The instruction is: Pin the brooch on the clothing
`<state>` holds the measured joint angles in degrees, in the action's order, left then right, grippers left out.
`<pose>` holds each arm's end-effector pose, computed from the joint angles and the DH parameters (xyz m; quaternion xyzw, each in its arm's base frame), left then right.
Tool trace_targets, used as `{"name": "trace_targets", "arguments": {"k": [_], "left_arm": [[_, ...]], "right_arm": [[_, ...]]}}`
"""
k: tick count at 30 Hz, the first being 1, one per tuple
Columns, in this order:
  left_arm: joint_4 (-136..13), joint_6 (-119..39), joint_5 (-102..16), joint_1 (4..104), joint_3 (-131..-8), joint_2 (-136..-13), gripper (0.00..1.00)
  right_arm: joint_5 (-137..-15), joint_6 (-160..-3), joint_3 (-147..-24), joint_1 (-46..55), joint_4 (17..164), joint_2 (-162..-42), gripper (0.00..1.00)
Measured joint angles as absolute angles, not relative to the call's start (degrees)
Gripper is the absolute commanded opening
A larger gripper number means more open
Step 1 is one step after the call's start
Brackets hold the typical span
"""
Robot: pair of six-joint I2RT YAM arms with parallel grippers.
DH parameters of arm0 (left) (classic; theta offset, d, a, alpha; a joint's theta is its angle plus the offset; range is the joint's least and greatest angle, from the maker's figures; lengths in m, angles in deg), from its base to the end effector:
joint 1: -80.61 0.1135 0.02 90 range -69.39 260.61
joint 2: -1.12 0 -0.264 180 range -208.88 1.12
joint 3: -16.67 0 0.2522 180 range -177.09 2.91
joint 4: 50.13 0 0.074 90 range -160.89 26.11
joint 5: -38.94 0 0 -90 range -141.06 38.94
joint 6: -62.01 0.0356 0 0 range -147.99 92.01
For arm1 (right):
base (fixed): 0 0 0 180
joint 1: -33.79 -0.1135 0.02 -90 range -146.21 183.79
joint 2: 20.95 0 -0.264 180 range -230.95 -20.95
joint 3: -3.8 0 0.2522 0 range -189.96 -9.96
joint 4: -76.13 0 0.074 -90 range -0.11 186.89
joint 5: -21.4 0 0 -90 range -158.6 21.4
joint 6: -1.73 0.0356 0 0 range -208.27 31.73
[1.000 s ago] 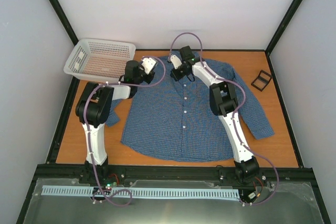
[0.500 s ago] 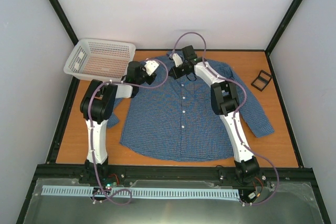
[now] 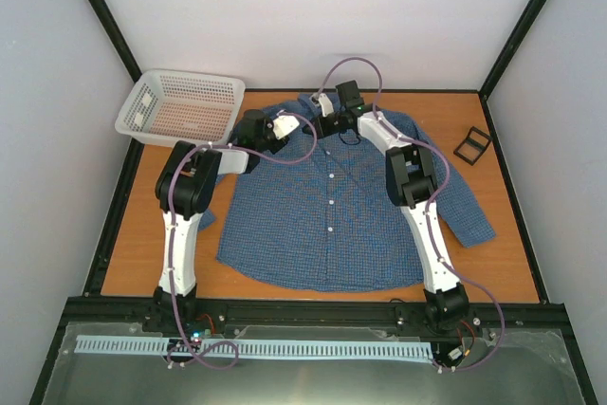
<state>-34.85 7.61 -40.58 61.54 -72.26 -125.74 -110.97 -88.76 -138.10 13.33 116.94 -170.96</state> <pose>0.4495 -0.1623 0.1277 0.4255 0.7129 0.0042 0.5574 0.5203 0.2197 0.1343 -0.2834 0.8355 0.3900 0.2635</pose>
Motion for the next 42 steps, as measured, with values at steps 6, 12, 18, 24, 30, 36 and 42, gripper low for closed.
{"name": "trace_targets", "arguments": {"k": [6, 12, 18, 24, 30, 36, 42], "left_arm": [[-38.04, 9.46, -40.01, 61.14, -74.32, -126.42, 0.01], [-38.70, 10.14, -38.72, 61.04, -75.59, -126.97, 0.01], [-39.57, 10.60, -38.35, 60.84, -75.59, -126.97, 0.01], [-39.97, 10.58, -37.85, 60.58, -75.72, -126.97, 0.01], [-40.45, 10.25, -36.75, 59.99, -76.55, -126.97, 0.01], [-40.45, 8.98, -35.44, 60.03, -76.57, -126.97, 0.01], [-41.06, 6.10, -32.43, 60.93, -76.18, -126.53, 0.01]], "right_arm": [[-115.49, -88.63, -137.79, 13.96, 115.83, -170.24, 0.03], [-117.17, -87.95, -136.85, 14.18, 114.47, -169.80, 0.03], [-118.70, -86.88, -136.74, 14.20, 113.01, -169.80, 0.03], [-120.08, -86.18, -136.74, 14.20, 111.92, -169.80, 0.03], [-120.15, -85.29, -136.74, 14.20, 111.37, -169.80, 0.02], [-119.84, -84.33, -136.59, 14.22, 111.22, -169.80, 0.02], [-120.06, -83.69, -136.15, 14.13, 110.56, -169.80, 0.04]]}}
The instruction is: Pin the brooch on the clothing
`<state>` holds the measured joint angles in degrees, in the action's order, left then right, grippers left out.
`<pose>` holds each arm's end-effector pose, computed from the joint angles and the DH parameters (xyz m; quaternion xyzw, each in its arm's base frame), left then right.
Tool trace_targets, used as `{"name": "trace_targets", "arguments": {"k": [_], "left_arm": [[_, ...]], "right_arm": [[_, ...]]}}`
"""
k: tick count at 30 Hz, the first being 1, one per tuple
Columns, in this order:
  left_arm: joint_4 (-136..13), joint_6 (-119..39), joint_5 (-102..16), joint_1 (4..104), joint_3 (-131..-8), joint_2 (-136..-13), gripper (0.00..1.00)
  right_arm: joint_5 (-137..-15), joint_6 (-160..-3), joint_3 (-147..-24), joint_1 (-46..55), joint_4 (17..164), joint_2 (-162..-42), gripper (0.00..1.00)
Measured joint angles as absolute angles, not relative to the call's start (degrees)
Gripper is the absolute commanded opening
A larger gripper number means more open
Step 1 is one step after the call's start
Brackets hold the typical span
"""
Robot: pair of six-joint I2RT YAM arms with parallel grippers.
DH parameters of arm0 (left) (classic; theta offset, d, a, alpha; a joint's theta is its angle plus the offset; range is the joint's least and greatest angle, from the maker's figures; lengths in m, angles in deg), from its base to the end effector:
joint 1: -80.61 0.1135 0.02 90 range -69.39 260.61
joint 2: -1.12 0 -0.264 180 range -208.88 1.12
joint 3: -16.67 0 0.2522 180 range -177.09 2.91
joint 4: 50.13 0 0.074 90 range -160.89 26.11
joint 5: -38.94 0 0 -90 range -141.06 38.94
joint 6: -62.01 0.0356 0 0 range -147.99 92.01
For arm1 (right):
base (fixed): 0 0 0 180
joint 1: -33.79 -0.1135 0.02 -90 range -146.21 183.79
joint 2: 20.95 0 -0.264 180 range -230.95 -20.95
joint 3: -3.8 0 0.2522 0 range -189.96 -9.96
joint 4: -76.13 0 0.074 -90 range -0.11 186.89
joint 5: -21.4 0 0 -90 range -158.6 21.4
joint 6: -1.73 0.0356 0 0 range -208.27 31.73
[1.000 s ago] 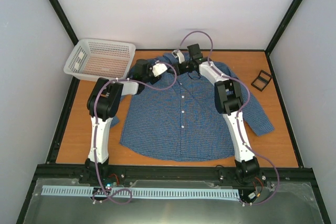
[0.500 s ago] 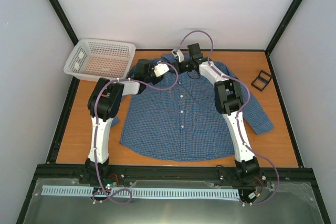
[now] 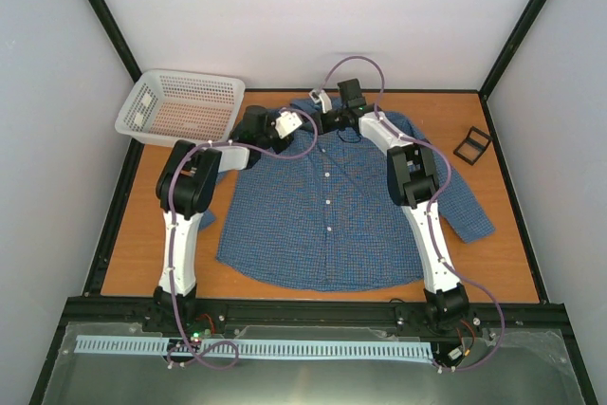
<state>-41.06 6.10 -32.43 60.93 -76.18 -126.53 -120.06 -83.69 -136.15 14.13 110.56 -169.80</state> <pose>0.4532 -0.1742 0.1318 0.4547 0.7064 -0.0701 0.5379 0.5228 0.2163 0.1450 -0.2790 0.7974 0.4647 0.2652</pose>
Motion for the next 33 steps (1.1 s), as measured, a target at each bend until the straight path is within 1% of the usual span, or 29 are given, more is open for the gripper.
{"name": "trace_targets", "arguments": {"k": [4, 7, 8, 10, 15, 17, 18, 21, 29, 31, 33], "left_arm": [[-41.61, 4.00, -30.37, 61.47, -76.18, -126.29, 0.01], [-41.96, 2.91, -29.59, 61.74, -76.18, -126.25, 0.01], [-42.20, 2.67, -29.35, 61.82, -76.18, -126.25, 0.01], [-42.90, 2.34, -28.49, 61.91, -76.05, -126.25, 0.01], [-43.40, 1.81, -26.04, 62.02, -75.67, -126.09, 0.01], [-43.40, 1.55, -25.15, 62.22, -75.67, -125.98, 0.01], [-43.38, 1.46, -24.80, 62.24, -75.67, -125.96, 0.01], [-43.42, 1.38, -24.14, 62.24, -75.67, -125.96, 0.01], [-43.42, 1.03, -22.92, 62.26, -75.67, -125.96, 0.01], [-43.44, 1.03, -22.70, 62.28, -75.67, -125.96, 0.01], [-43.46, 1.00, -22.39, 62.30, -75.67, -125.96, 0.01]], "right_arm": [[-120.67, -83.25, -136.11, 14.09, 110.12, -169.80, 0.11], [-121.11, -83.36, -135.98, 13.98, 110.19, -169.76, 0.20], [-121.19, -83.60, -135.24, 13.92, 110.01, -169.39, 0.26], [-121.09, -83.47, -133.23, 13.78, 109.69, -168.30, 0.34], [-119.66, -84.50, -124.66, 14.18, 107.94, -163.44, 0.57], [-119.07, -85.18, -120.09, 15.01, 106.67, -161.00, 0.64], [-118.75, -85.77, -117.88, 15.51, 106.12, -159.77, 0.65], [-118.40, -87.12, -114.14, 16.58, 104.90, -157.87, 0.65], [-119.21, -88.46, -112.44, 16.82, 102.06, -157.87, 0.61], [-119.53, -88.37, -113.10, 16.54, 101.71, -158.42, 0.59], [-119.99, -87.98, -114.56, 16.25, 101.16, -159.66, 0.51]]}}
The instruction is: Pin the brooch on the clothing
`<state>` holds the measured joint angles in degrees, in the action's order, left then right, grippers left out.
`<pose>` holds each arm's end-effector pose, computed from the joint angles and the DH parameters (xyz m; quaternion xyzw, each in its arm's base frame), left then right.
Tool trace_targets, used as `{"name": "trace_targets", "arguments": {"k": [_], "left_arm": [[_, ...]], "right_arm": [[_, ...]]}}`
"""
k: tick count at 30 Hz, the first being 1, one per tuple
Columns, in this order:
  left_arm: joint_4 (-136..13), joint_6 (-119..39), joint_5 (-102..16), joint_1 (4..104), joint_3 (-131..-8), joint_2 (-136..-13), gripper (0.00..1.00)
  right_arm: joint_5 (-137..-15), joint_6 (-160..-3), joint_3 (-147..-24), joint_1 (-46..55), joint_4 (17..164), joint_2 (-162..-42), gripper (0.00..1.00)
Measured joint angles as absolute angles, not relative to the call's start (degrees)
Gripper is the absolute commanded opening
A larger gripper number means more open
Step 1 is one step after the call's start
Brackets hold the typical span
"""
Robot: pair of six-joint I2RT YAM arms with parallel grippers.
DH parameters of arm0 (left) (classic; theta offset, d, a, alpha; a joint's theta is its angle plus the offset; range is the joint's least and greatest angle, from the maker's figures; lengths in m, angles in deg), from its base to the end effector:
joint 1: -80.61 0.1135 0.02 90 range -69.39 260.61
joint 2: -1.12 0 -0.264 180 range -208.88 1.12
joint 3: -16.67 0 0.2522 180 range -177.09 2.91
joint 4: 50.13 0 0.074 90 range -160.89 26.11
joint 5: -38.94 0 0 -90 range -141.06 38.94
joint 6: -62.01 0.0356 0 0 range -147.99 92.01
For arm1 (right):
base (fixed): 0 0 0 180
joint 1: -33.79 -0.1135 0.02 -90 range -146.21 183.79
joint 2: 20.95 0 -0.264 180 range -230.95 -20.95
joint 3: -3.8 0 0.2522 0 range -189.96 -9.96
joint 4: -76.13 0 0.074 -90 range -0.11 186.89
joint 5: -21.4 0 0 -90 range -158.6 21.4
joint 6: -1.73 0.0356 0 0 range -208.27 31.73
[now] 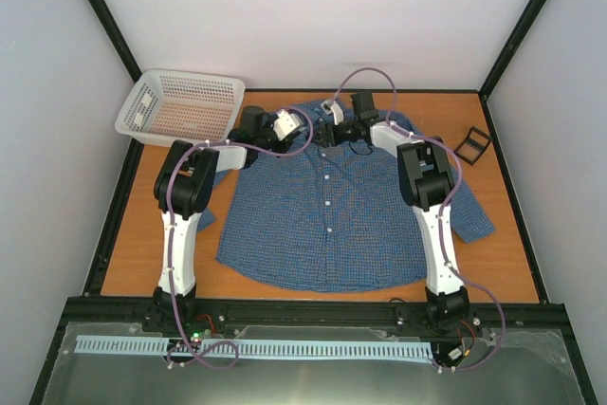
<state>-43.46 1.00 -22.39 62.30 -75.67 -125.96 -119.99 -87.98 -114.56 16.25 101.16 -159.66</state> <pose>0.4496 -0.1668 0.1309 0.4500 0.7099 -0.1650 0.5161 0.4897 0.1840 0.1315 -0.2878 0.7995 0.4493 0.2758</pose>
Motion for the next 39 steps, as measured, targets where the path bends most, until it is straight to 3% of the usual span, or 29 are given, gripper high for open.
{"name": "trace_targets", "arguments": {"k": [10, 29, 39], "left_arm": [[-43.97, -0.42, -20.19, 62.61, -75.67, -125.68, 0.01], [-44.27, -2.54, -16.71, 63.53, -77.49, -125.61, 0.01], [-45.80, -3.45, -12.58, 63.35, -80.61, -126.05, 0.01]], "right_arm": [[-122.00, -85.51, -121.01, 15.69, 100.66, -165.74, 0.16], [-124.50, -86.47, -130.19, 14.86, 106.10, -169.85, 0.07], [-124.54, -88.87, -133.36, 14.83, 109.84, -171.33, 0.07]]}}
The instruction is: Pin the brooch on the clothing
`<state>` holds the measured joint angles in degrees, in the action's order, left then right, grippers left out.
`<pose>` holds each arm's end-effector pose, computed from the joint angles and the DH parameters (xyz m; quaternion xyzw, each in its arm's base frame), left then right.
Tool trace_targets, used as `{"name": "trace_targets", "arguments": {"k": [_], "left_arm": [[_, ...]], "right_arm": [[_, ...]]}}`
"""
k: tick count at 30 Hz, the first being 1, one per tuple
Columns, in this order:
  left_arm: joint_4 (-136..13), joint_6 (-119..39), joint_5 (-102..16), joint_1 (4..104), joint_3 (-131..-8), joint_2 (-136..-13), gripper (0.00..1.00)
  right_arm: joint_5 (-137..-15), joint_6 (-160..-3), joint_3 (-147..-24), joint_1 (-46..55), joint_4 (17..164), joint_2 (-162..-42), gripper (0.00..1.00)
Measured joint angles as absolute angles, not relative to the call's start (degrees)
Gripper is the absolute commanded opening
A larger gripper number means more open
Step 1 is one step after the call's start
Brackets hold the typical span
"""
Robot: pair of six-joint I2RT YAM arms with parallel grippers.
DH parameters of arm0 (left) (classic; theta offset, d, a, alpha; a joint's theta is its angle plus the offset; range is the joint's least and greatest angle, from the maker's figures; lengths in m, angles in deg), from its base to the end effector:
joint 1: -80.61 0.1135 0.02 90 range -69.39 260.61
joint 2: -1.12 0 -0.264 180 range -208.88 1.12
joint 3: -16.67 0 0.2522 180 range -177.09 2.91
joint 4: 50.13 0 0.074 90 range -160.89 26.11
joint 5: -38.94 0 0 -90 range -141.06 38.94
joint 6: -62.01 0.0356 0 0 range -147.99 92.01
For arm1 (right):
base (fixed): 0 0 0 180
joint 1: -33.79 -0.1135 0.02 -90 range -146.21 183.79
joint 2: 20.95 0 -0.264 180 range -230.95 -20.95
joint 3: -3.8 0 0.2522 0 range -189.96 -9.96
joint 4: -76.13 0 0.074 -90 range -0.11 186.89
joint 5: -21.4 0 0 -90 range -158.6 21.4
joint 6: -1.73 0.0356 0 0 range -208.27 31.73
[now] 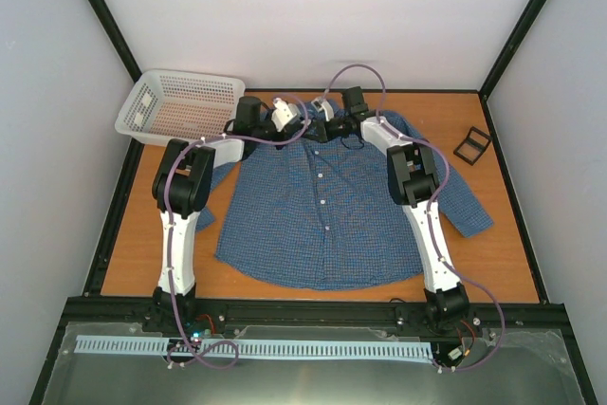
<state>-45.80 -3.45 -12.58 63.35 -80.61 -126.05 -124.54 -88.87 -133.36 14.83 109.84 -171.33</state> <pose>0.4614 -0.1666 0.1542 0.4491 0.6835 -0.2463 0.5201 0.5192 0.2096 0.1177 -0.3092 0.7804 0.4824 0.2504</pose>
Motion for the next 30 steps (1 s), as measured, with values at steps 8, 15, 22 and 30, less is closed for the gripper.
{"name": "trace_targets", "arguments": {"k": [8, 15, 22, 30], "left_arm": [[-46.46, -4.70, -11.29, 64.03, -80.61, -126.05, 0.01], [-49.19, -5.92, -9.89, 64.90, -81.23, -126.14, 0.01], [-51.99, -7.56, -8.03, 65.76, -84.48, -127.30, 0.01], [-52.88, -8.33, -6.46, 65.84, -84.55, -127.30, 0.01]], "right_arm": [[-122.86, -88.11, -126.78, 15.58, 106.65, -168.82, 0.49], [-124.93, -89.07, -116.22, 16.28, 98.34, -163.79, 0.60], [-126.92, -87.67, -116.72, 16.30, 93.49, -163.71, 0.57], [-127.77, -84.19, -120.16, 16.30, 90.74, -163.79, 0.48]]}}
